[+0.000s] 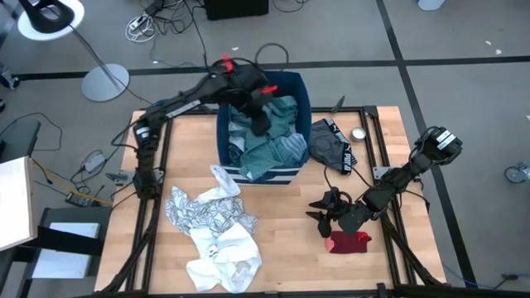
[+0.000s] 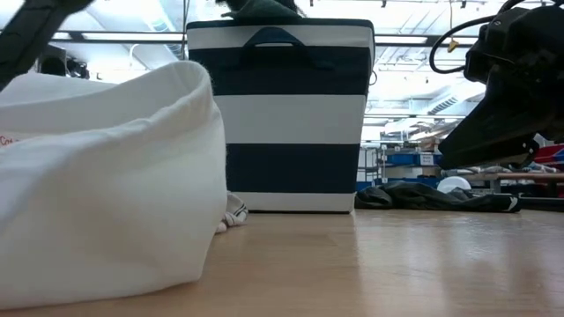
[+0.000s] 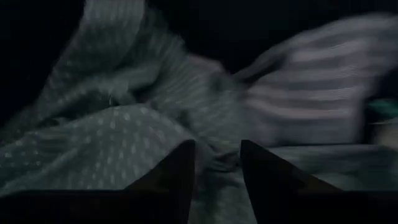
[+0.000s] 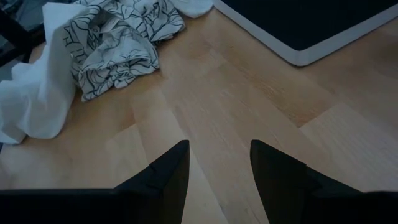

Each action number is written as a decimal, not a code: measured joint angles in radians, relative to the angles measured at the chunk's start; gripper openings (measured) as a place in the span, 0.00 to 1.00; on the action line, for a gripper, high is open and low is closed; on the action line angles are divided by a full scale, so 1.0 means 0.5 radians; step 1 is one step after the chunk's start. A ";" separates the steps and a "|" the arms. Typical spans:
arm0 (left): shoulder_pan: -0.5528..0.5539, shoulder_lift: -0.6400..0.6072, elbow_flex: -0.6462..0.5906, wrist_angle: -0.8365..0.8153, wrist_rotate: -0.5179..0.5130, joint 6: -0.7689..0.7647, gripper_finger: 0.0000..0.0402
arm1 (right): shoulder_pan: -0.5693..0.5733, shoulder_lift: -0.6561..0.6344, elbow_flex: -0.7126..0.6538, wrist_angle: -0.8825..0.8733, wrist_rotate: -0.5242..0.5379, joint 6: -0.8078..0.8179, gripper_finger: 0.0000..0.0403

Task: Sort clothes
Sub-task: Put the green pattern shirt into the blue bin, then put the grey boxer into the blue bin

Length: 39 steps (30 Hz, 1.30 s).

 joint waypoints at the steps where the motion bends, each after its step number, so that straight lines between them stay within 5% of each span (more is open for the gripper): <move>1: -0.020 -0.041 0.010 0.006 0.000 -0.017 0.34 | 0.000 0.000 0.000 -0.001 0.001 0.000 0.42; 8: -0.254 -0.342 -0.075 0.055 -0.073 -0.096 0.34 | -0.004 0.000 0.000 -0.009 0.006 -0.004 0.42; 15: -0.684 -0.804 -0.399 0.264 -0.397 -0.100 0.34 | -0.060 0.000 -0.001 0.059 -0.001 -0.044 0.42; 24: -1.156 -1.632 -1.477 1.030 -0.695 -0.256 0.34 | -0.198 -0.257 0.001 0.425 -0.191 -0.949 0.42; 31: -1.268 -2.224 -2.357 1.597 -0.736 -0.478 0.34 | -0.362 -0.970 0.001 0.008 -0.361 -1.283 0.42; 39: -1.327 -2.673 -3.073 2.106 -0.781 -0.561 0.34 | -0.368 -1.606 0.001 -0.484 -0.366 -1.299 0.42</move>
